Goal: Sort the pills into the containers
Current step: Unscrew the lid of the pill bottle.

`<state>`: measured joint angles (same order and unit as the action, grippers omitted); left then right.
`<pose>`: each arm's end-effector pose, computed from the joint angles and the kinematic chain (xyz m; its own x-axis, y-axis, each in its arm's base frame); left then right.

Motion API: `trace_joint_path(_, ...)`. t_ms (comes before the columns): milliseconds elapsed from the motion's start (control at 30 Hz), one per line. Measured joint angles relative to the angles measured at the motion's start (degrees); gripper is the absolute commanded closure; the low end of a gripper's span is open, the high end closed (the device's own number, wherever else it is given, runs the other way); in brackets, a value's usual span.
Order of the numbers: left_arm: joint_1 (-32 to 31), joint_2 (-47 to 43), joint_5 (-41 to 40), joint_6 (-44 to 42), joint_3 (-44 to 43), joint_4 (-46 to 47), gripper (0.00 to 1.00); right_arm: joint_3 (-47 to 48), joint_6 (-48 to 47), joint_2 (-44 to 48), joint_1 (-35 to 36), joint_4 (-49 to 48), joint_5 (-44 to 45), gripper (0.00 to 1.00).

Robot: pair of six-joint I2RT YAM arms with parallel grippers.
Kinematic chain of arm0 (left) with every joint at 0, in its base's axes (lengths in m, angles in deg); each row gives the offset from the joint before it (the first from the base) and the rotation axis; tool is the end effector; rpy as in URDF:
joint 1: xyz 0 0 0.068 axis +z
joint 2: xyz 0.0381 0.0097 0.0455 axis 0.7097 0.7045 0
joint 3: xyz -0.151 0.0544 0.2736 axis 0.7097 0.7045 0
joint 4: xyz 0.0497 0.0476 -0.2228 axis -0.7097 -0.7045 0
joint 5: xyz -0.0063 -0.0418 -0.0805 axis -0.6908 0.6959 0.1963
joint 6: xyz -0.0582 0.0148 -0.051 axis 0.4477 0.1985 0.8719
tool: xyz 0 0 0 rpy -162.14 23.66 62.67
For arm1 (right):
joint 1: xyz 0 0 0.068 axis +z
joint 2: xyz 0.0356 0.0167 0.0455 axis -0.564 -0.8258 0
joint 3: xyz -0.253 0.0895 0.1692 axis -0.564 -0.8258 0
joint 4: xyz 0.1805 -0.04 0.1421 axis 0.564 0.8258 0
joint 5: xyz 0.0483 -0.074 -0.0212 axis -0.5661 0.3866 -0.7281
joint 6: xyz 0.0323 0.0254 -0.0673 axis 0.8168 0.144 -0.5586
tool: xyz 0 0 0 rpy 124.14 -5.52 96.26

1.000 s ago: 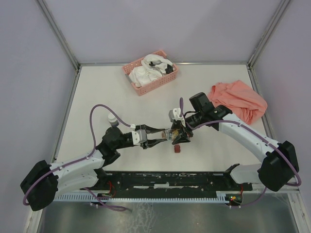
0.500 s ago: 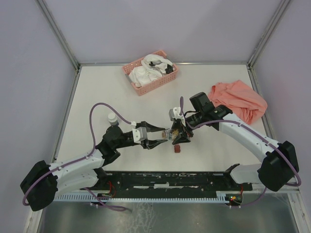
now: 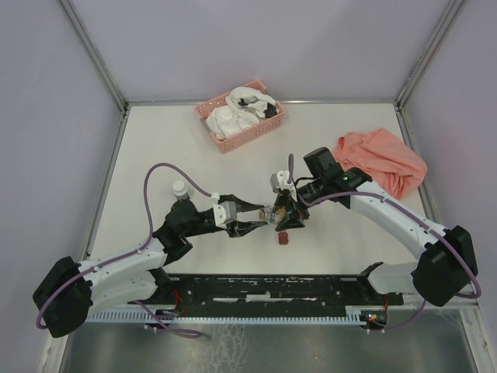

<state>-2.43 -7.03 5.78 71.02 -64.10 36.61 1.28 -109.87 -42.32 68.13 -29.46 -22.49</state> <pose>0.0965 -0.1605 0.3111 0.2052 -0.0601 -0.9769 0.9658 0.1744 0.1921 0.1577 0.1745 0.3179 -0.0390 -0.4523 -0.8910 -0.9753 -0.1766 0.1323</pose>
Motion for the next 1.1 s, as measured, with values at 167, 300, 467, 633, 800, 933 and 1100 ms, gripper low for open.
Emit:
trace_joint_path(167,0.04,0.44,-0.2,2.05,-0.2,0.13,0.97,0.0,1.22,0.0,-0.33,0.17,-0.09,0.98)
trace_joint_path(300,0.07,0.39,-2.29,10.25,0.39,2.49,0.97,0.0,4.72,0.0,-0.87,-0.28,-1.18,0.98)
trace_joint_path(467,-0.09,-2.12,-11.96,30.4,0.96,-0.55,0.97,0.0,9.07,-0.13,-0.98,-2.86,-0.52,0.98)
trace_joint_path(633,-1.18,-5.9,-21.07,49.66,0.81,-7.85,0.97,0.0,11.28,-0.96,-0.94,-6.23,-0.04,0.98)
trace_joint_path(800,-2.23,-6.25,-25.57,57.53,-2.73,-16.59,0.93,0.0,12.2,-1.44,-1.36,-7.54,0.83,0.98)
trace_joint_path(933,-2.27,-5.7,-26.56,58.77,-3.96,-19.06,0.48,0.0,12.2,-1.44,-1.62,-8.0,1.36,0.98)
trace_joint_path(1100,-2.38,-7.13,-27.06,56.68,-4.04,-21.49,0.18,0.0,12.09,-1.44,-1.88,-8.26,2.4,0.98)
